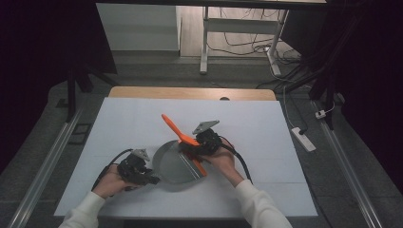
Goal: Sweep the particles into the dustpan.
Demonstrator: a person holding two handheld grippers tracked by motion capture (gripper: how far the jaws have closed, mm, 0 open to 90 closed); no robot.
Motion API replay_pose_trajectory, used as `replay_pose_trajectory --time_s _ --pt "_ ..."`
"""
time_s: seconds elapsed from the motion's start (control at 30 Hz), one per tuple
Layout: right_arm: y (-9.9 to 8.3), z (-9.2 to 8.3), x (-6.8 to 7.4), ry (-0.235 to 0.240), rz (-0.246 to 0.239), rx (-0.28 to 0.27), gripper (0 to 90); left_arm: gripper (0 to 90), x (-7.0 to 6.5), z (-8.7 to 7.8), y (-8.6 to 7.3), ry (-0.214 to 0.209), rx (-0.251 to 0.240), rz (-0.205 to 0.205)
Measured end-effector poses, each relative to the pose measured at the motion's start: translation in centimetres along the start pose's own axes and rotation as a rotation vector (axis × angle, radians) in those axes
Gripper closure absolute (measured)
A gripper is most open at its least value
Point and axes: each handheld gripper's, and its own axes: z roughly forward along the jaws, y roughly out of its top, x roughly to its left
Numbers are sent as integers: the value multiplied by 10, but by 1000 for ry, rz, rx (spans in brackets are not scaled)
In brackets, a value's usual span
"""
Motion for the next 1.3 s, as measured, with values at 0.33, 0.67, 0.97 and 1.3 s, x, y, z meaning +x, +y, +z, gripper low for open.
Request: replay_pose_trajectory --time_s 0.33,0.67,0.97,1.3 --pt "9 -22 1 -8 -14 -80 698 617 0 0 0 0 1 2" --pt "-4 -33 -24 -82 63 -68 698 616 0 0 -1 0 0 1" --pt "-13 -27 -26 -103 68 -15 698 617 0 0 -1 1 1 2" --pt "-21 -30 -19 -113 83 13 698 617 -1 -1 -2 5 3 2"
